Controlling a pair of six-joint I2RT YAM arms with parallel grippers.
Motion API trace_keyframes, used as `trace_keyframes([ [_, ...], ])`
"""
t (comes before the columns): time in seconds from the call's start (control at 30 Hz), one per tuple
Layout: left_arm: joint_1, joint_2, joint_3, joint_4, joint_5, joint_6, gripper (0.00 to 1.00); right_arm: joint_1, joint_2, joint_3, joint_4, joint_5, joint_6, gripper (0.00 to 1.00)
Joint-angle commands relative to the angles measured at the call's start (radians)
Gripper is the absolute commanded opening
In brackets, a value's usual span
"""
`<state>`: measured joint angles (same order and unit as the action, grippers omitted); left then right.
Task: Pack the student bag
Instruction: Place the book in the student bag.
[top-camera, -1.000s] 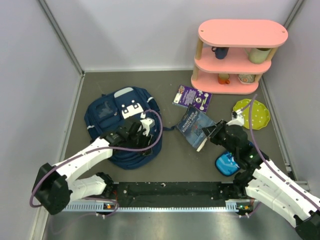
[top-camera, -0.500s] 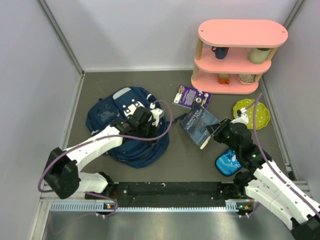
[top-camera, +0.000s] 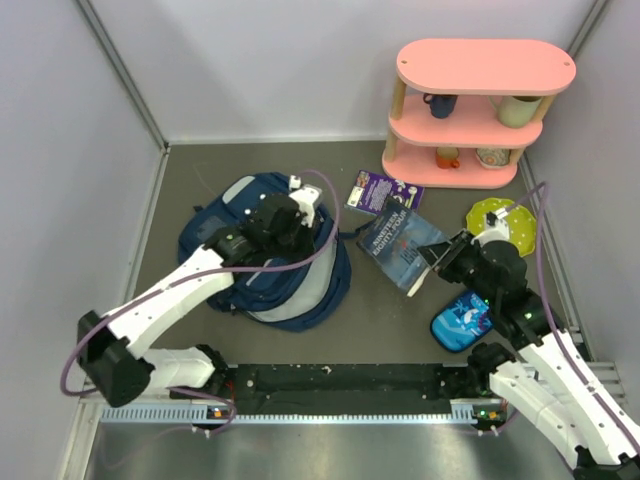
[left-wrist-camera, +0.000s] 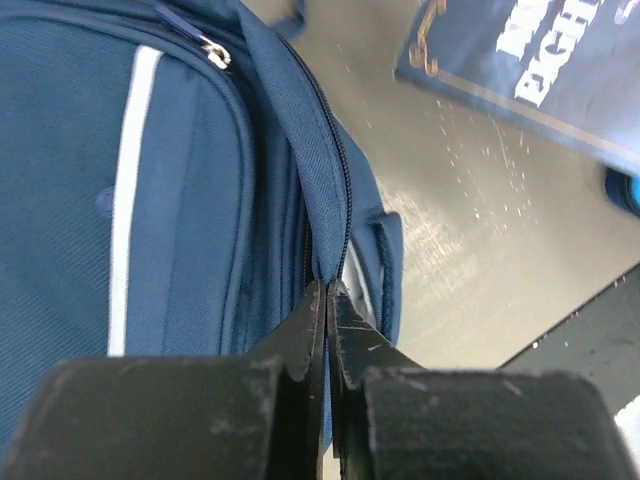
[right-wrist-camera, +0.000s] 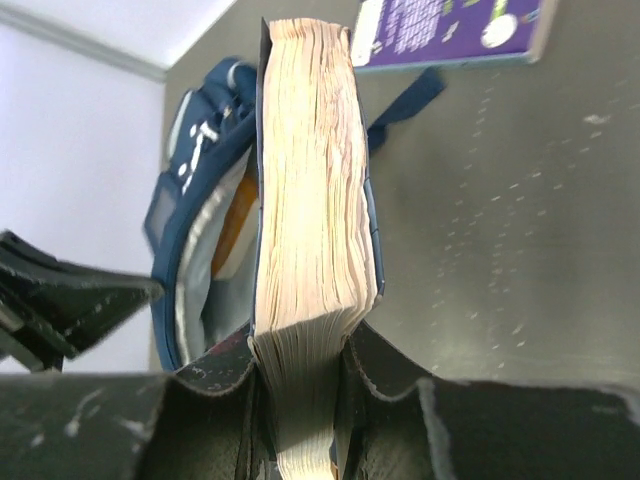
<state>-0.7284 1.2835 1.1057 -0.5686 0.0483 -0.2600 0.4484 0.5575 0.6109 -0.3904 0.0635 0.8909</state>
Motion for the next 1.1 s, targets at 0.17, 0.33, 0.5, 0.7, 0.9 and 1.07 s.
trace_keyframes([
  [0.17,0.064,-0.322,0.063,0.078,-0.199,-0.042,0.0,0.001,0.073,-0.048,0.442,-0.462,0.319,0.0],
  [0.33,0.069,-0.317,0.088,0.087,-0.185,-0.054,0.0,0.062,0.128,-0.062,0.513,-0.461,0.347,0.0],
  [0.5,0.067,-0.294,0.083,0.101,-0.171,-0.068,0.0,0.125,0.191,-0.066,0.586,-0.476,0.382,0.0],
  [0.7,0.069,-0.303,0.072,0.148,-0.151,-0.093,0.0,0.182,0.234,-0.05,0.532,-0.395,0.388,0.0],
  [0.9,0.069,-0.3,0.057,0.228,-0.09,-0.12,0.0,0.196,0.334,-0.054,0.637,-0.396,0.421,0.0],
  [1.07,0.067,-0.294,0.059,0.246,-0.058,-0.122,0.0,0.229,0.476,-0.014,0.744,-0.409,0.431,0.0],
])
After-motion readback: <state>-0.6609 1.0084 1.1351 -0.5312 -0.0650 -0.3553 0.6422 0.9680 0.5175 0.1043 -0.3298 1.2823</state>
